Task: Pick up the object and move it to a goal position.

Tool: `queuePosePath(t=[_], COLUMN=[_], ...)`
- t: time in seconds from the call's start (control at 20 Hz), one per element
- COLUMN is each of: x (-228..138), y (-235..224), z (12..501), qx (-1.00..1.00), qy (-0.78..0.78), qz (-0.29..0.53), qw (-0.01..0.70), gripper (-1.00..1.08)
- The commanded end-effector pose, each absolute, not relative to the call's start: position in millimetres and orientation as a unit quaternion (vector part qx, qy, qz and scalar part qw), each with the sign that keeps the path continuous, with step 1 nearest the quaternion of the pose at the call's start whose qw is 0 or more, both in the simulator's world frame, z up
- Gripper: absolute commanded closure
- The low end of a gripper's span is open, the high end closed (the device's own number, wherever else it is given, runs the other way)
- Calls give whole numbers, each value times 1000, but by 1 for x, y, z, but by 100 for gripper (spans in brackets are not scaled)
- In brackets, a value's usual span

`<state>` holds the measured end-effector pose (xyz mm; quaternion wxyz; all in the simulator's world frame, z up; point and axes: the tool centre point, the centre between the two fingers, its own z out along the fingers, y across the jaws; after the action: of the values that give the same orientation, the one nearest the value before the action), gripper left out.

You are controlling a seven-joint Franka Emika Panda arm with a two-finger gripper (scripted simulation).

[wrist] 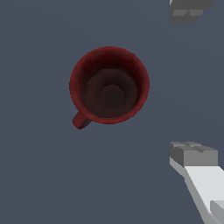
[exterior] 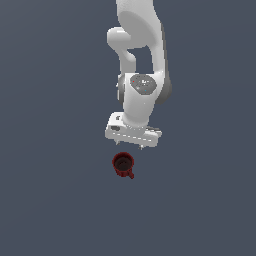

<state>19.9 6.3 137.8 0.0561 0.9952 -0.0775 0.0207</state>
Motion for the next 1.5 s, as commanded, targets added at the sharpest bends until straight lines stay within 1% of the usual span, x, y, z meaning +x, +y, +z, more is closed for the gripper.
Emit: queuePosePath(t=[0.0, 0.8, 1.45], x=[24, 50, 72], y=[5, 2, 7], z=[132, 106, 97], qx=[992, 959, 917], qy=[-101, -238, -328], qz=[29, 100, 178], qw=[66, 117, 138], gripper=[-100, -100, -100])
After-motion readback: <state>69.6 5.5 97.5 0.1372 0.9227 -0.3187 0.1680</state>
